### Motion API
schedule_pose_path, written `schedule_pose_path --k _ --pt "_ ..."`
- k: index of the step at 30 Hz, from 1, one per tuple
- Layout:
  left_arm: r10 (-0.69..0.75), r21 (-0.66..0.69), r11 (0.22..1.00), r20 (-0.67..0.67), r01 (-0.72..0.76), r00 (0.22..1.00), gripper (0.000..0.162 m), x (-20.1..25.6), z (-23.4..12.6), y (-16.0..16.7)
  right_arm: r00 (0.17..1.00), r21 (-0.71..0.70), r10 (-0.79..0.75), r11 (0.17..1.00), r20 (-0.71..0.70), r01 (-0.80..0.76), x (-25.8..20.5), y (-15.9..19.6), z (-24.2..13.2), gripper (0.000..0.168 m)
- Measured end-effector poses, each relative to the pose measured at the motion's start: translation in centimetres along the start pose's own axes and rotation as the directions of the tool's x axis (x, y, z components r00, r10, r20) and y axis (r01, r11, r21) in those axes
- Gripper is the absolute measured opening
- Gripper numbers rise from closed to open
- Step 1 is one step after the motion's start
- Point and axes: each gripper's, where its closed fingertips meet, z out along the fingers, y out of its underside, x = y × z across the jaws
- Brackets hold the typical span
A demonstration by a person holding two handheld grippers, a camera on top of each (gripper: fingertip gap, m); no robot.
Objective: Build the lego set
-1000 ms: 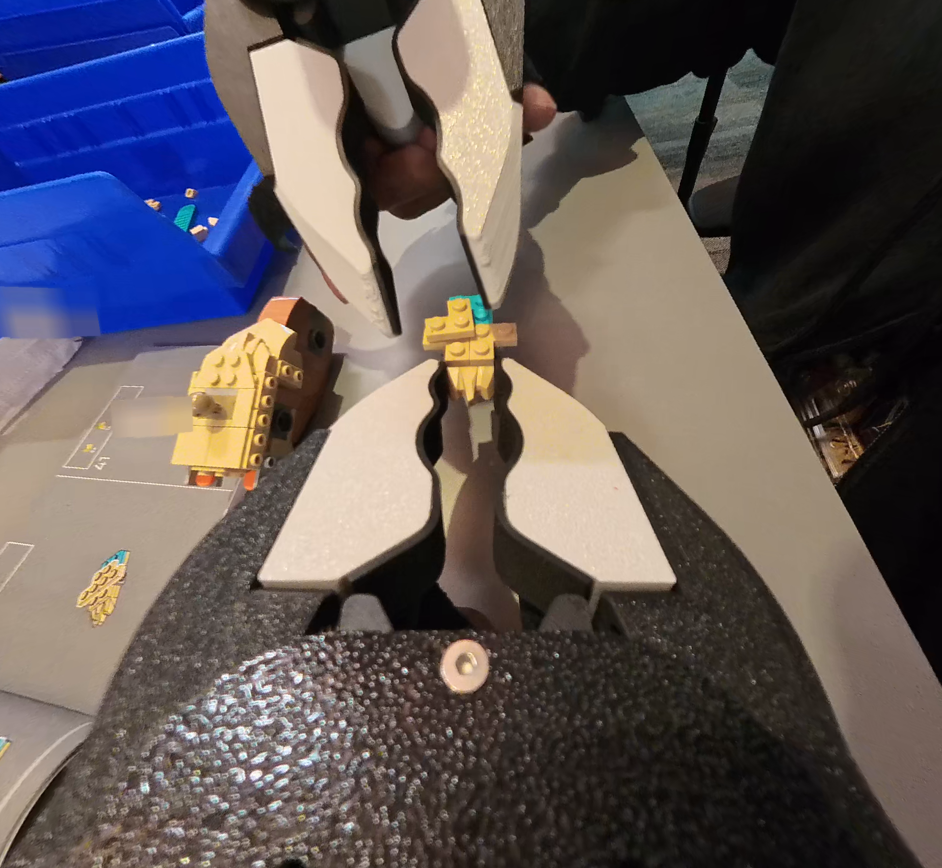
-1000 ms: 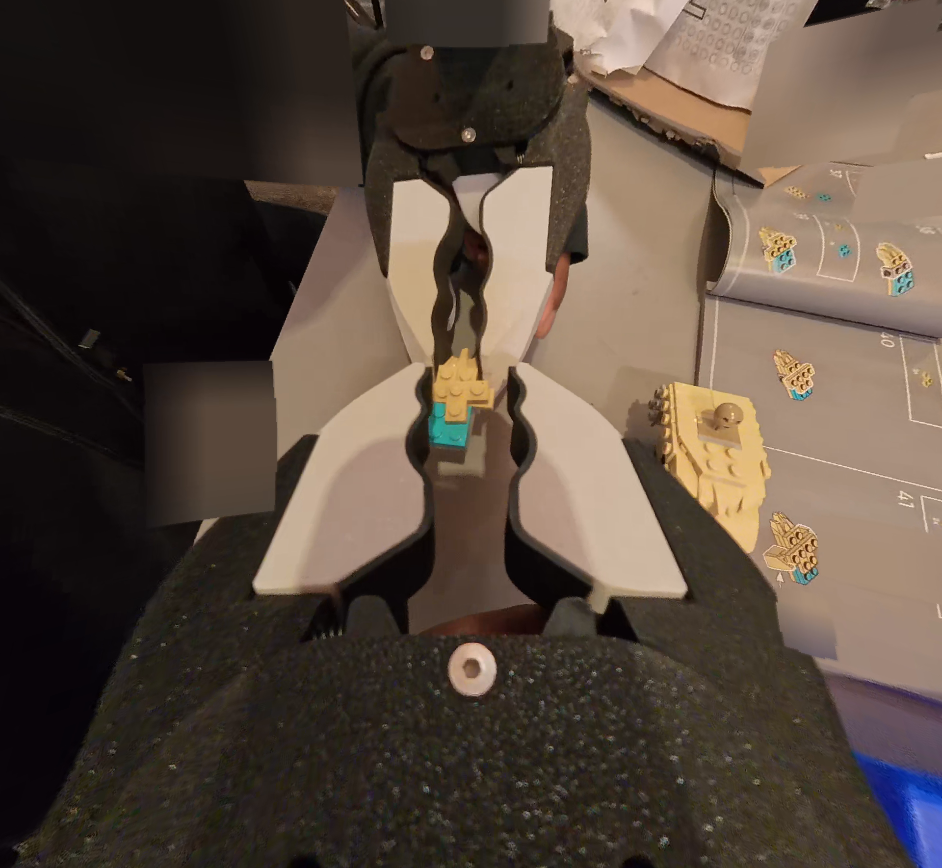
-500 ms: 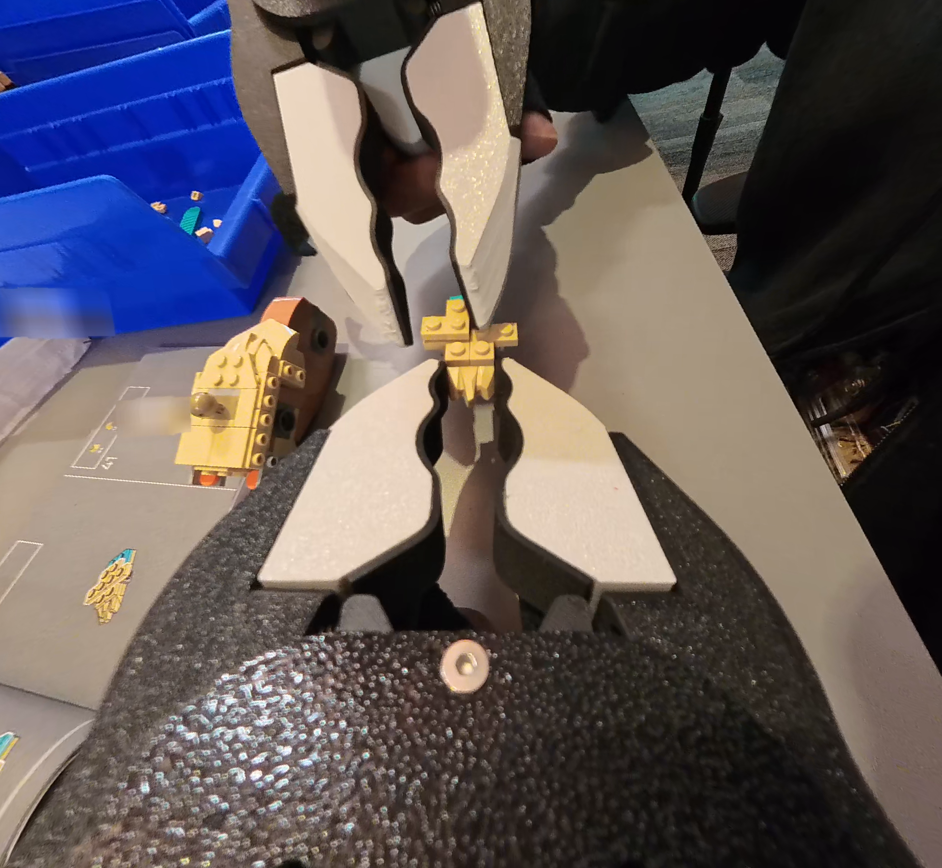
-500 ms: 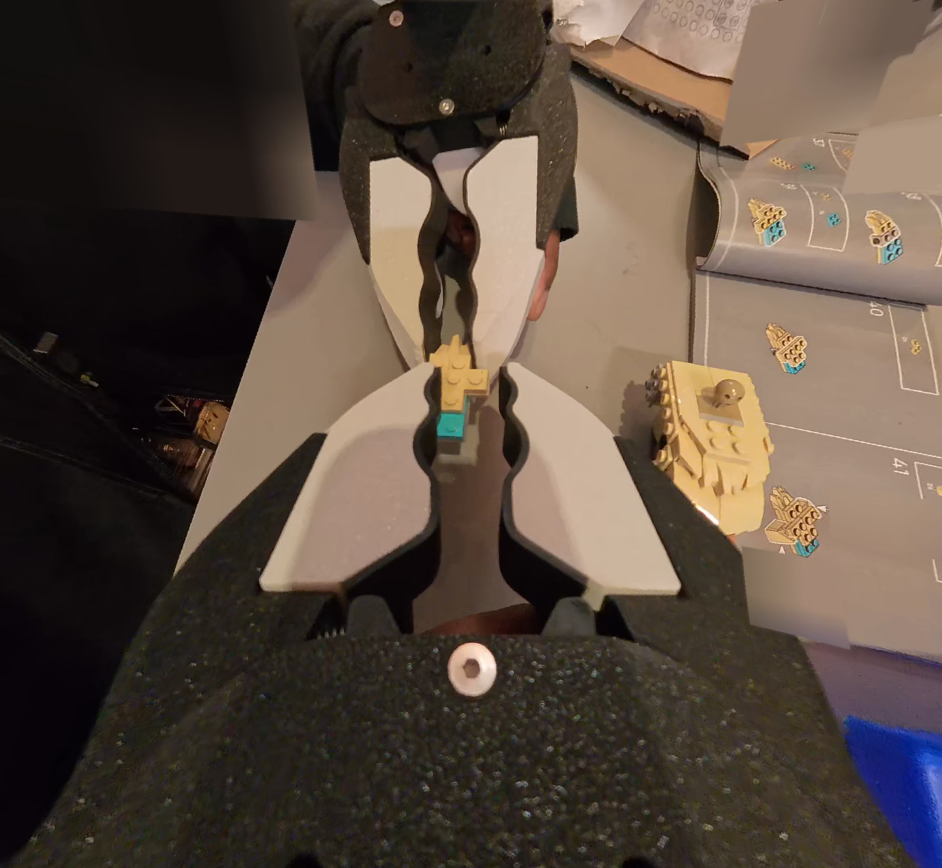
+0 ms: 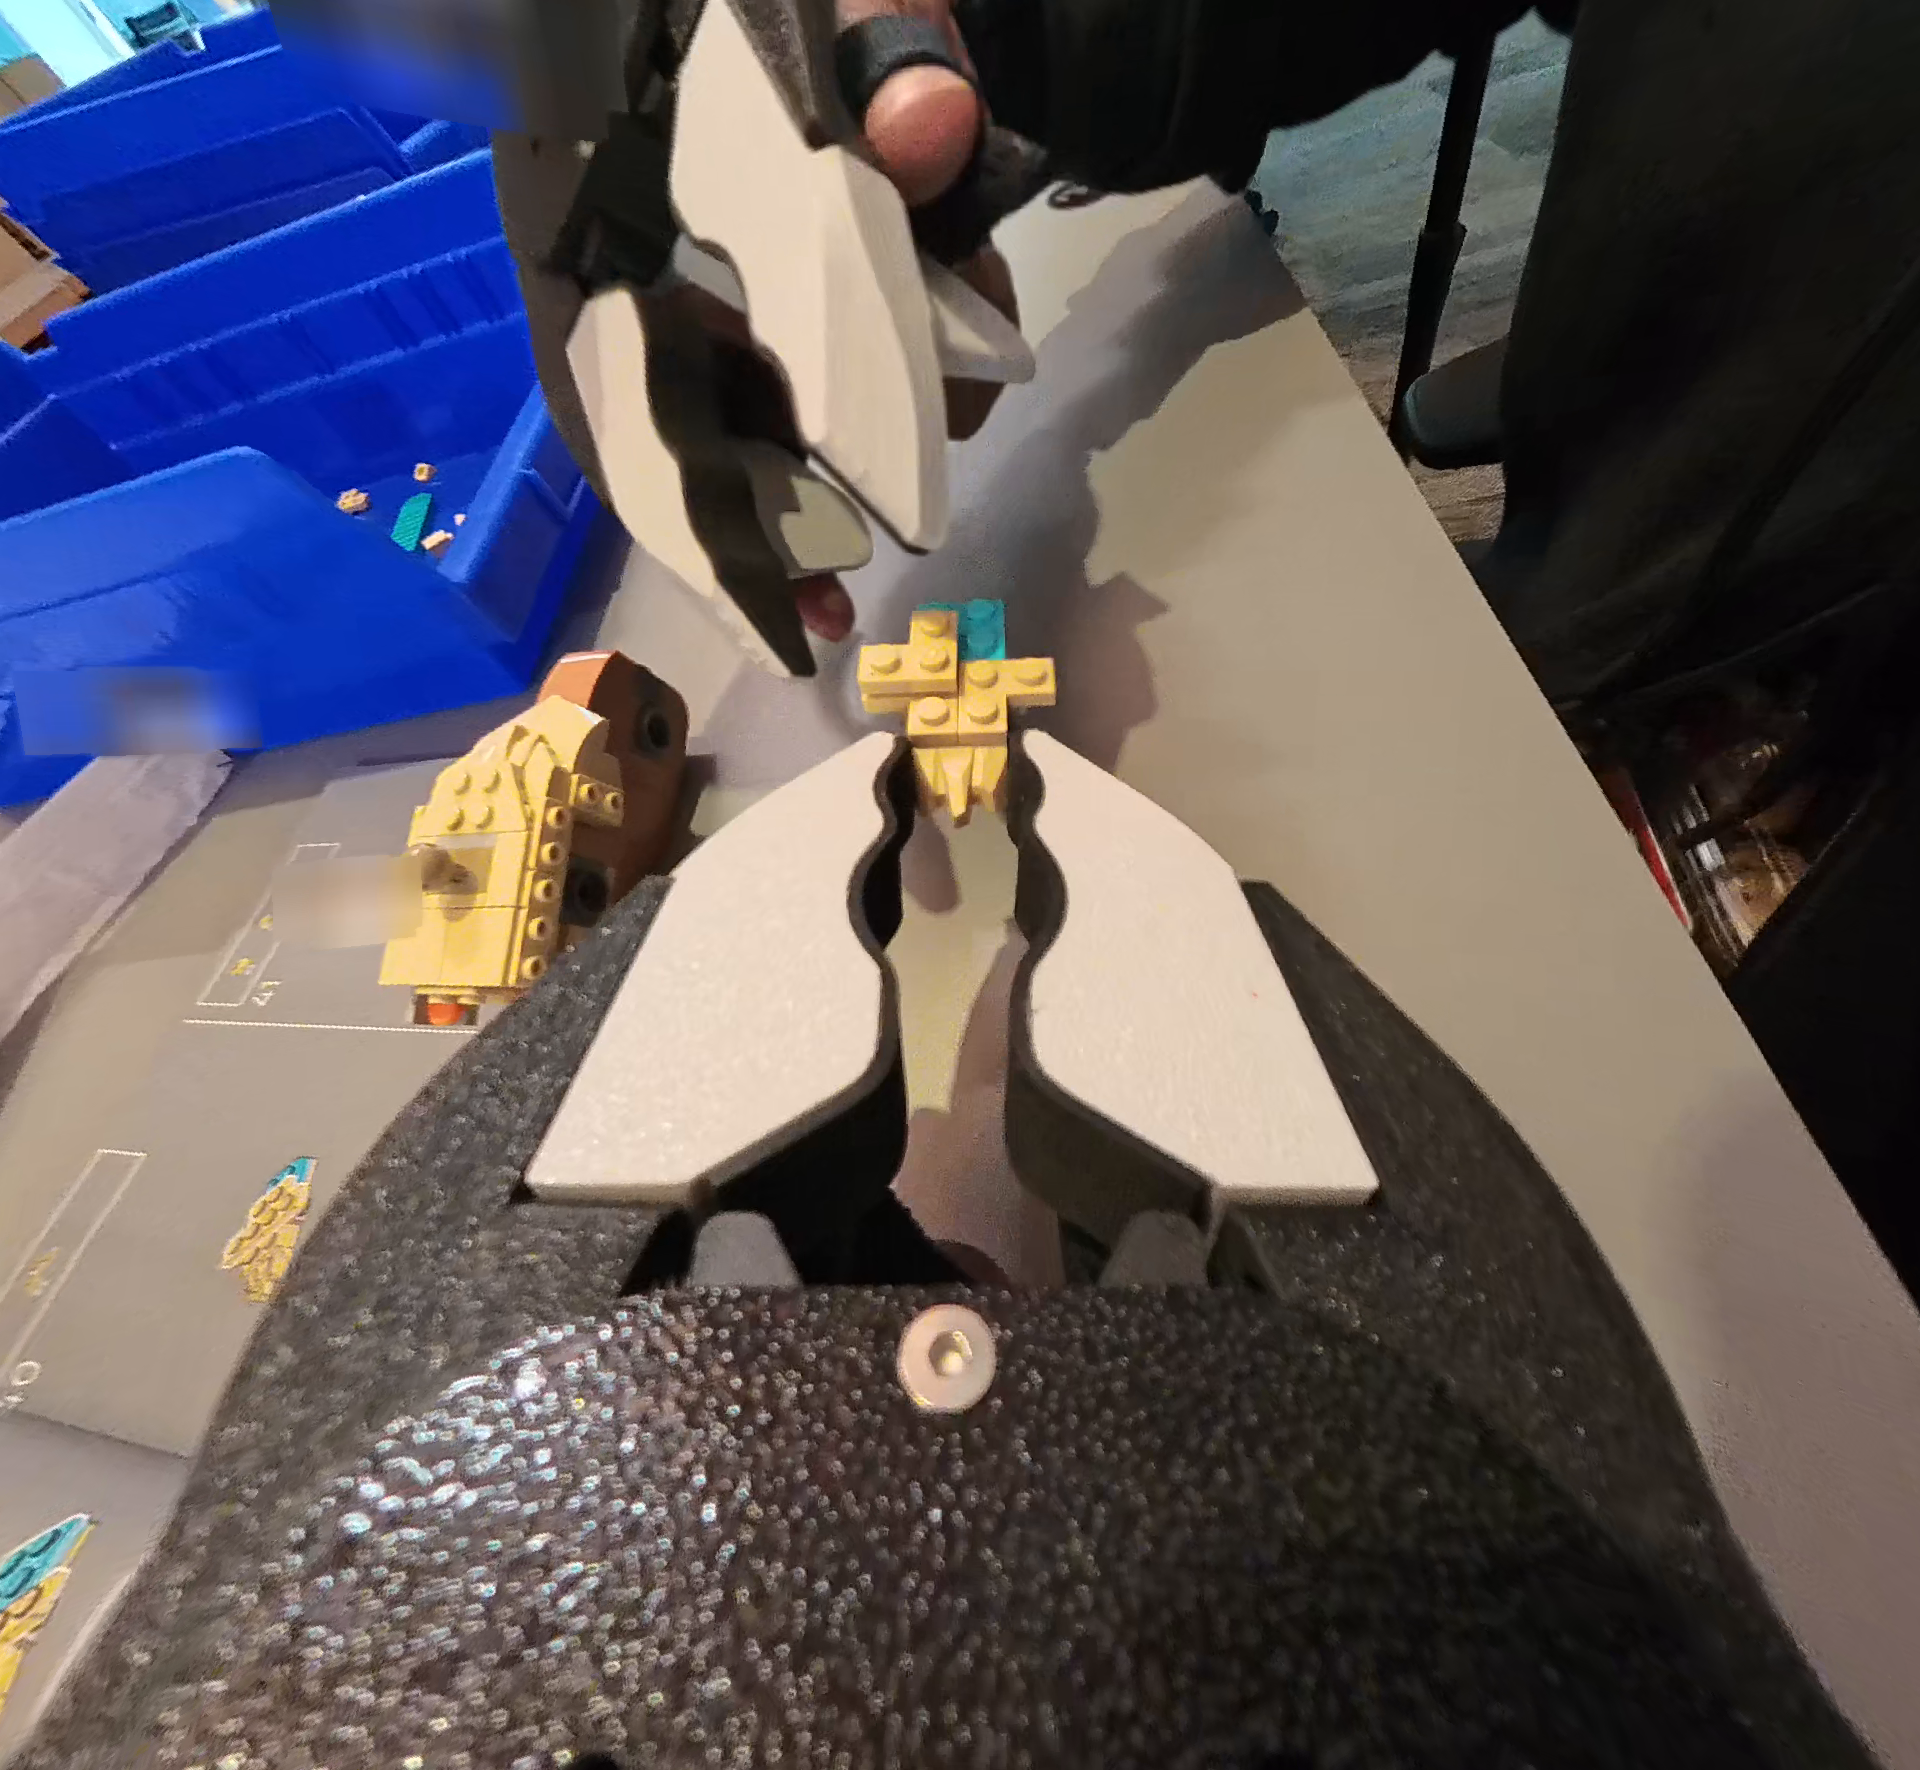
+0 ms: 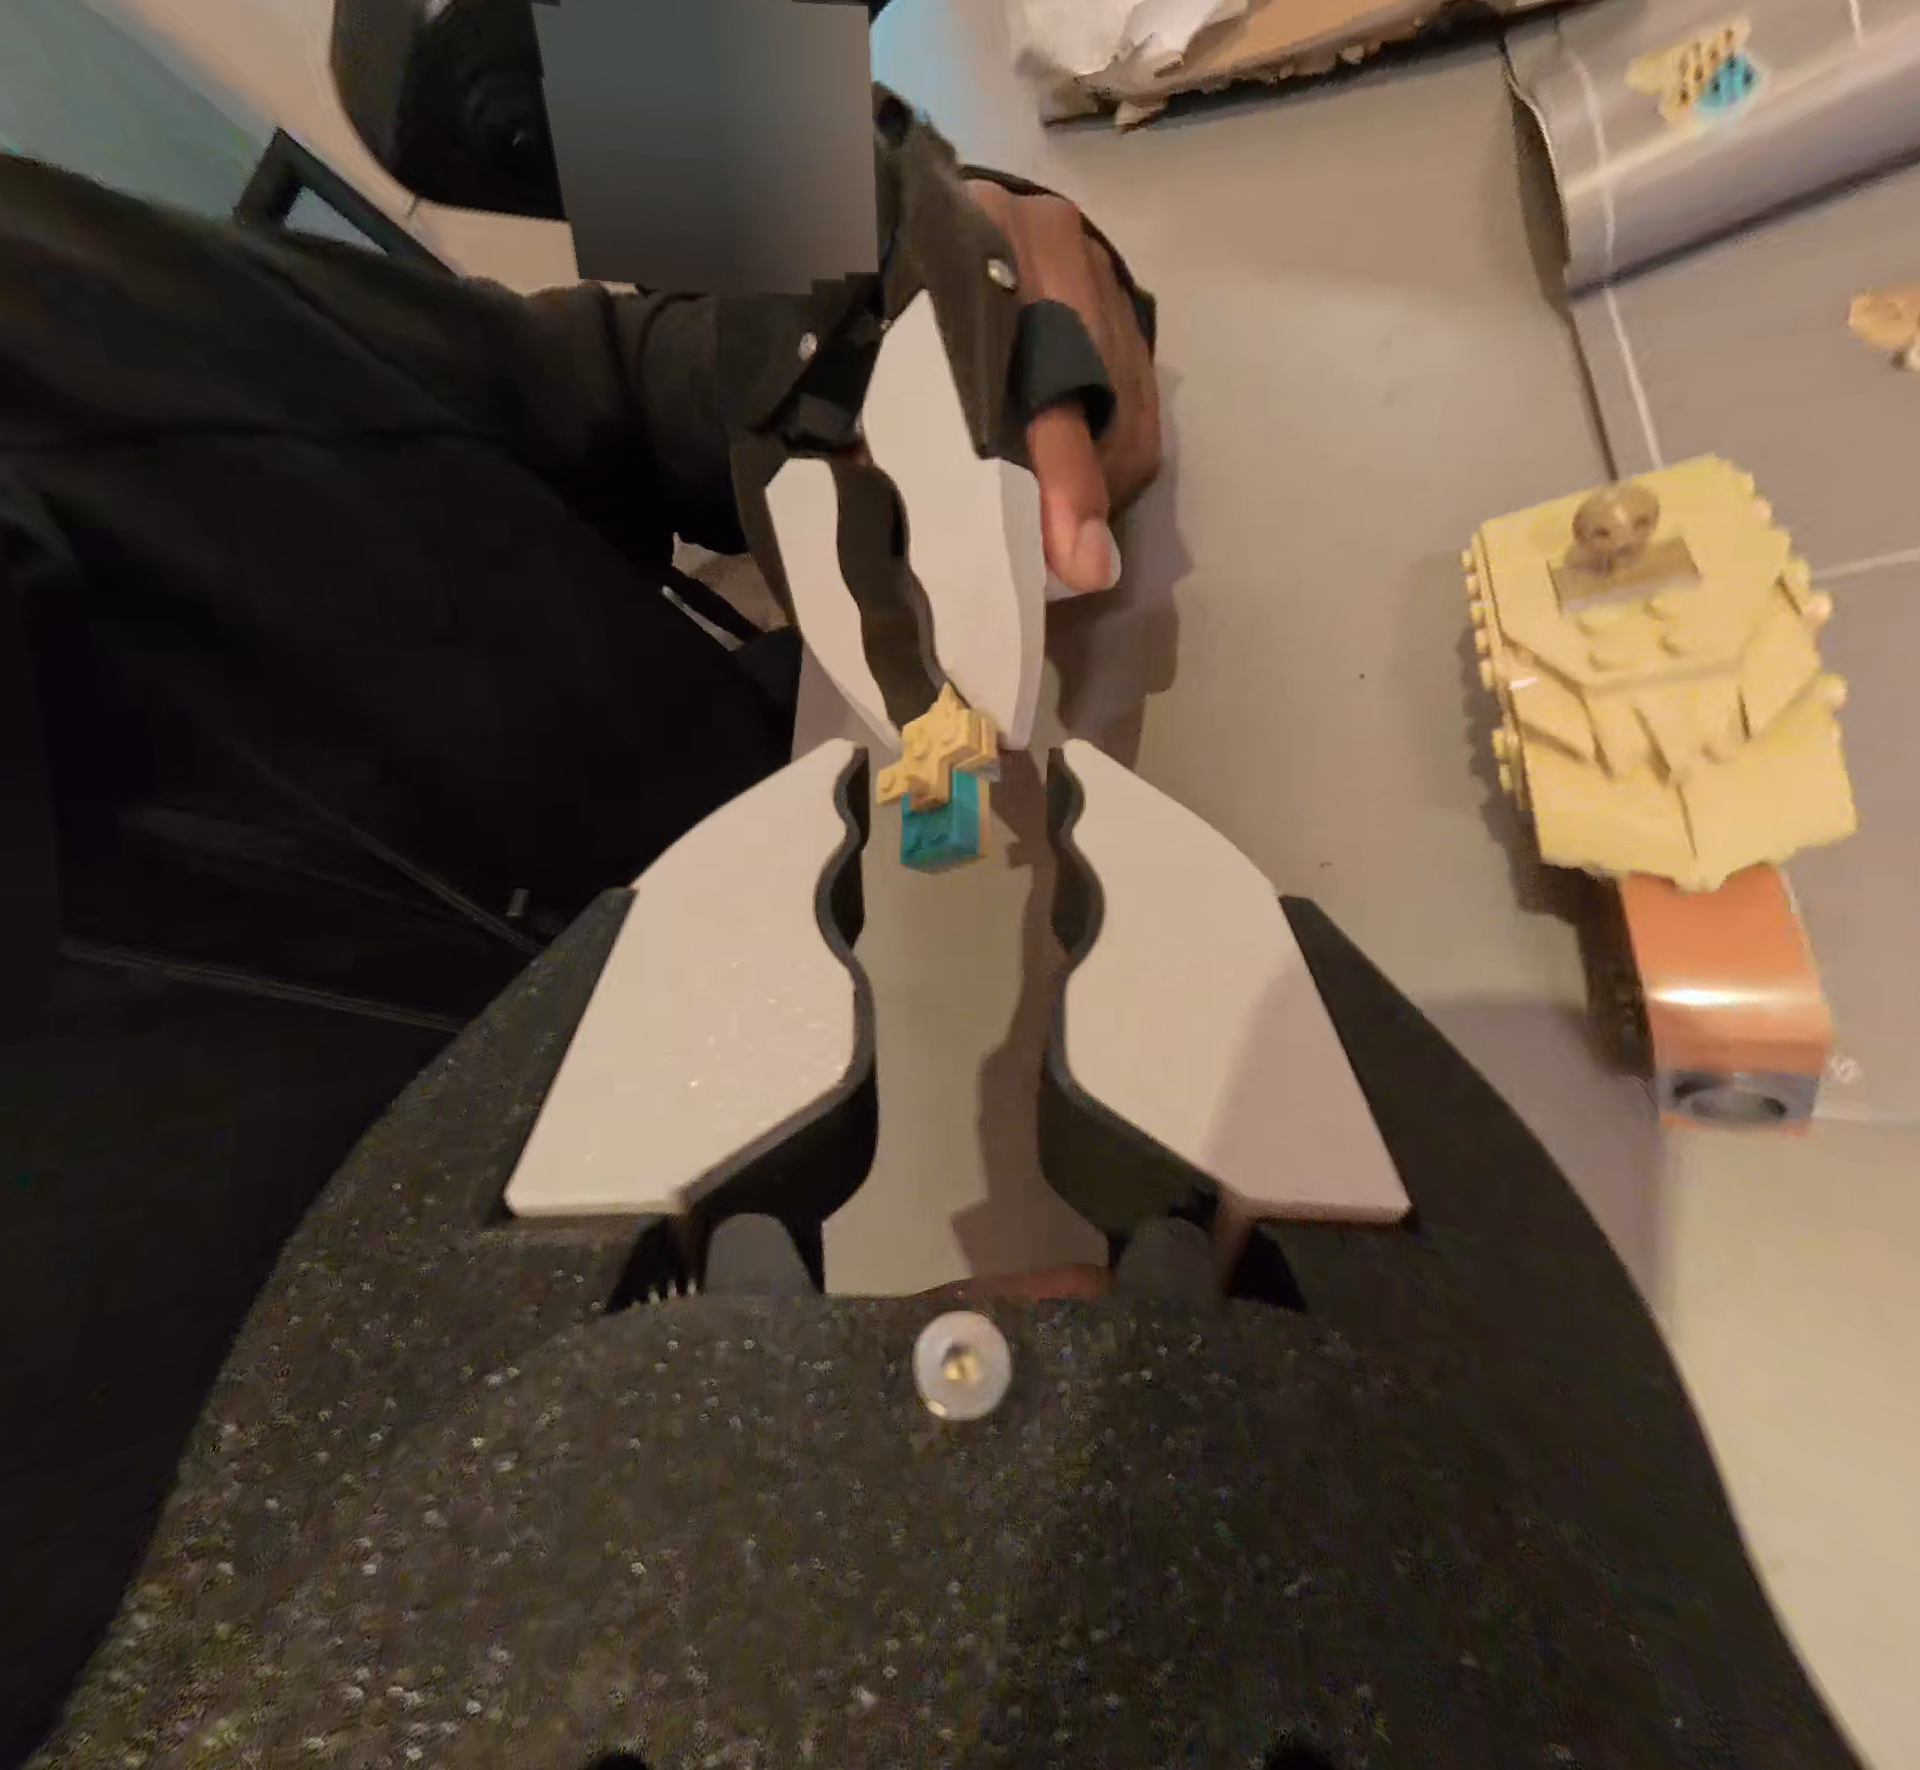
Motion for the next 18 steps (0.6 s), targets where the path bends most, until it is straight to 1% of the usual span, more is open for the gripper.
schedule_pose_path --k 2,5,15,17,18 --pt "0.015 -0.004 1.000 0.006 -0.015 1.000 0.017 0.0 0.0 0.0 0.999 -0.015 0.052 0.999 0.014 -0.052 0.1 0.3 0.1 0.032" --pt "0.036 -0.013 0.999 0.010 -0.036 0.999 0.017 0.1 0.1 0.0 0.995 -0.059 0.089 0.995 0.036 -0.086 -0.1 0.9 0.5 0.032" --pt "0.087 -0.052 0.995 0.023 -0.086 0.996 0.017 0.2 0.2 0.5 0.991 -0.117 0.121 0.987 0.047 -0.115 0.4 1.6 1.5 0.029" --pt "0.095 -0.056 0.994 0.026 -0.094 0.995 0.017 0.2 0.2 0.5 0.991 -0.123 0.122 0.986 0.046 -0.115 0.4 1.7 1.6 0.027" --pt "0.103 -0.063 0.993 0.029 -0.101 0.994 0.016 0.2 0.2 0.5 0.991 -0.123 0.122 0.986 0.055 -0.115 0.3 1.7 1.6 0.023"
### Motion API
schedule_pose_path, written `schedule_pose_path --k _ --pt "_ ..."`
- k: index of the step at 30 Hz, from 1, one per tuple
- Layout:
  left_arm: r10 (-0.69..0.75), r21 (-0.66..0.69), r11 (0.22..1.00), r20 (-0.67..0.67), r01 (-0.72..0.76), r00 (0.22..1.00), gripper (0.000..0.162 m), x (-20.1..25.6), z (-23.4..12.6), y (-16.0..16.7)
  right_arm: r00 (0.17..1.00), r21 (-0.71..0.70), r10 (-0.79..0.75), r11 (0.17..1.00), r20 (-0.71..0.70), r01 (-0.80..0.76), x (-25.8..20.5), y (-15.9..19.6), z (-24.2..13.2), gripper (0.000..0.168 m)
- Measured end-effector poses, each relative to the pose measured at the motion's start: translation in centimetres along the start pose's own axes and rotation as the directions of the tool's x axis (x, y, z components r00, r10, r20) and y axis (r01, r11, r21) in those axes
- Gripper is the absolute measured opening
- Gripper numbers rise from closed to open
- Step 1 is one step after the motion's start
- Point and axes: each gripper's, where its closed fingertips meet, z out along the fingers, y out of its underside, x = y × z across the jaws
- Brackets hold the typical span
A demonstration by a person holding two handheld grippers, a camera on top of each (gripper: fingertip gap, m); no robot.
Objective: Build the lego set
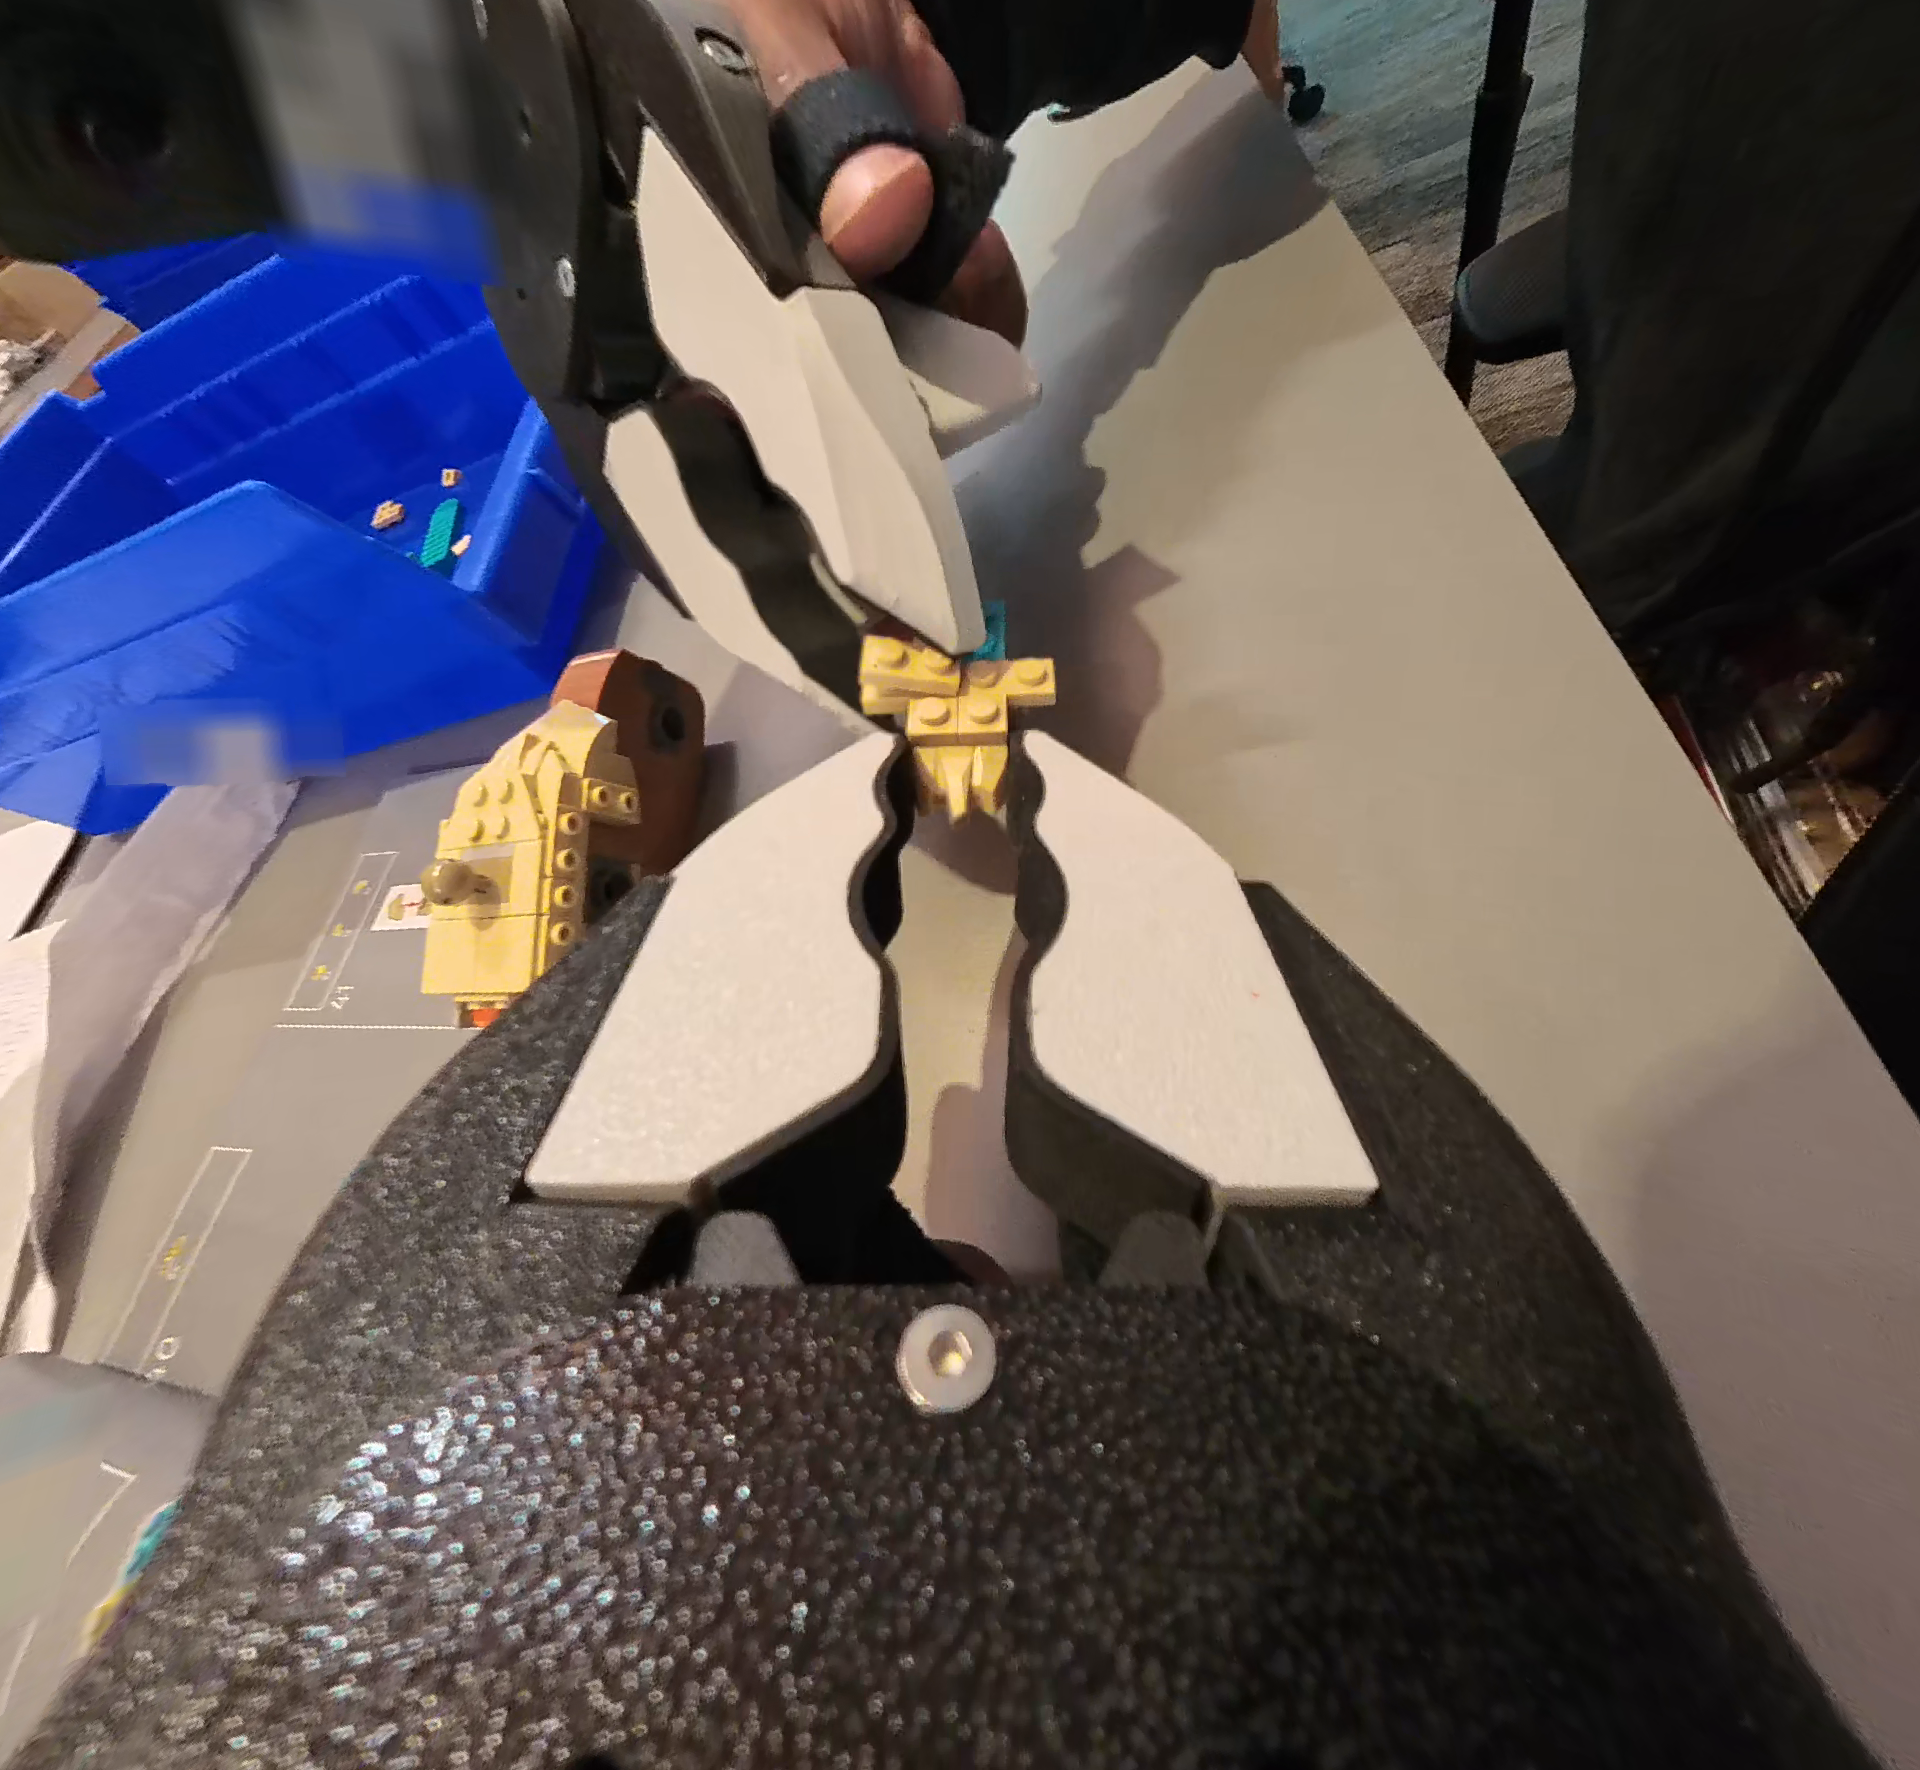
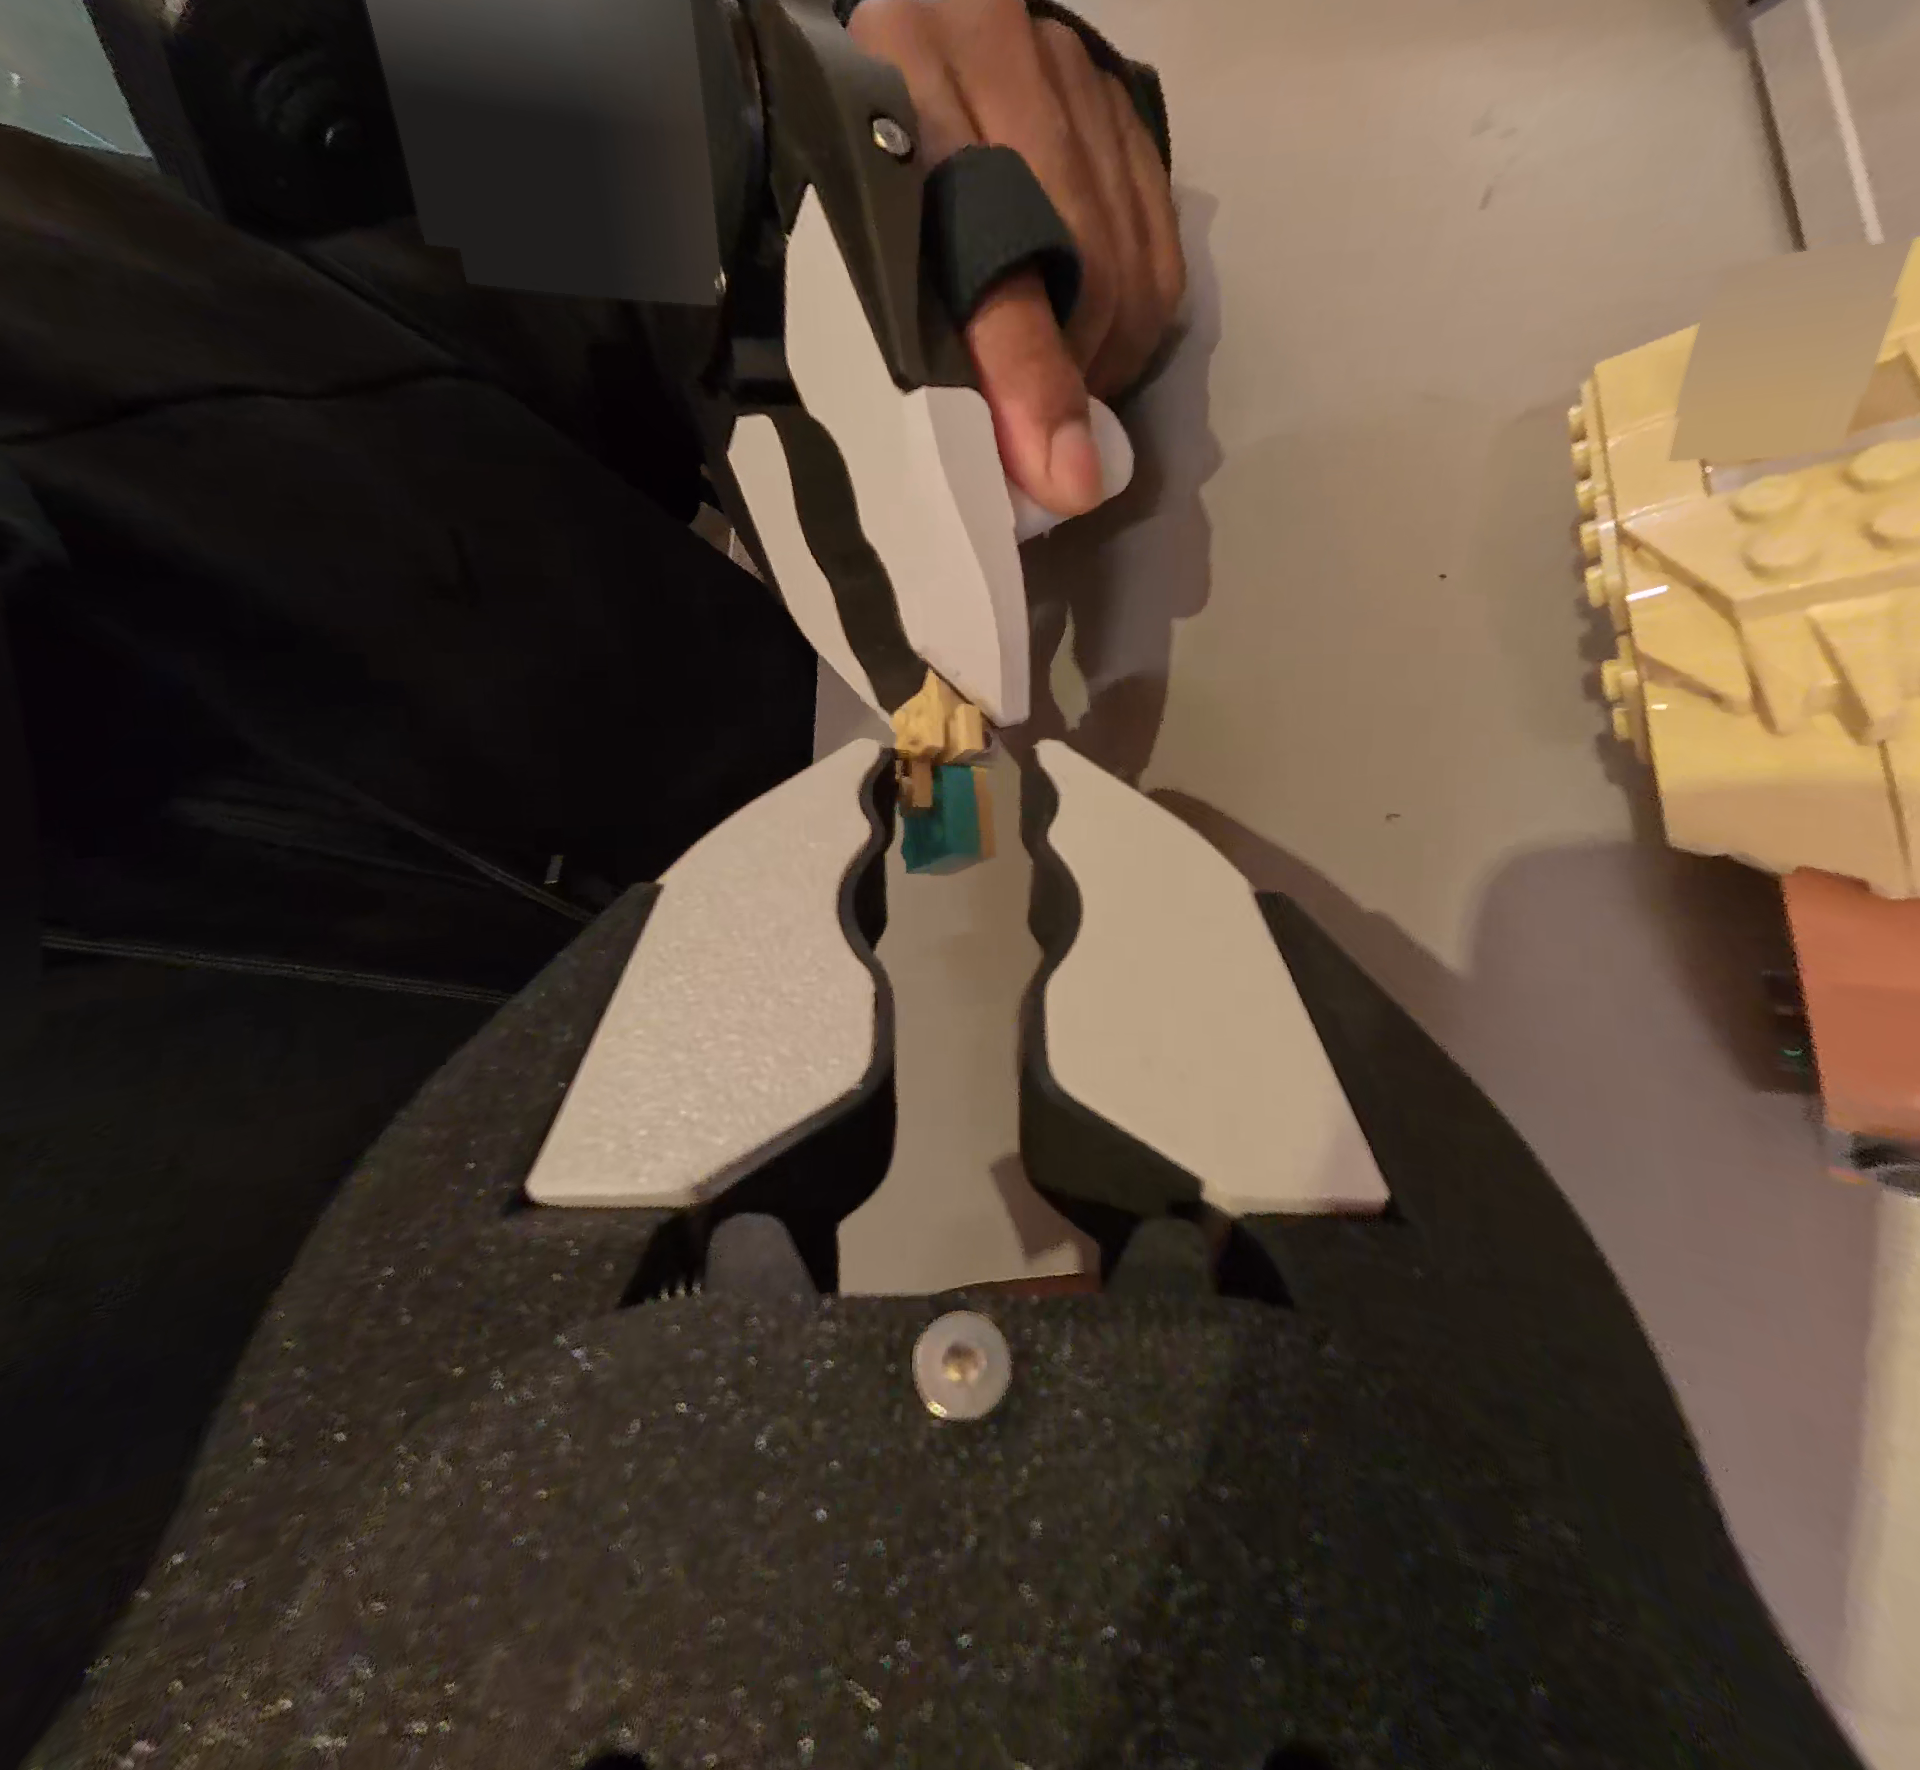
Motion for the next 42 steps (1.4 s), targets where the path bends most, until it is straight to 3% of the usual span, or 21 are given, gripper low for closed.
schedule_pose_path --k 15,24,29,33,42 --pt "0.181 -0.032 0.983 0.007 -0.181 0.983 0.017 0.9 0.1 -0.2 0.997 -0.034 0.002 0.999 0.075 0.001 -0.7 0.9 0.3 0.017" --pt "0.189 -0.017 0.982 -0.007 -0.190 0.982 0.017 1.2 0.1 -0.3 0.991 -0.026 0.028 0.999 0.129 -0.025 -0.8 1.2 0.5 0.017" --pt "0.165 -0.044 0.985 -0.013 -0.166 0.986 0.017 1.1 0.5 0.4 0.996 -0.022 -0.001 1.000 0.090 0.003 -0.2 1.4 0.5 0.018" --pt "0.156 -0.026 0.987 -0.025 -0.157 0.987 0.017 1.3 0.6 0.2 0.996 -0.005 -0.008 1.000 0.088 0.008 -0.2 1.1 0.1 0.033" --pt "0.180 -0.059 0.982 -0.015 -0.180 0.984 0.017 1.2 0.8 0.5 0.996 -0.001 0.012 1.000 0.087 -0.012 -0.1 1.0 0.2 0.022"
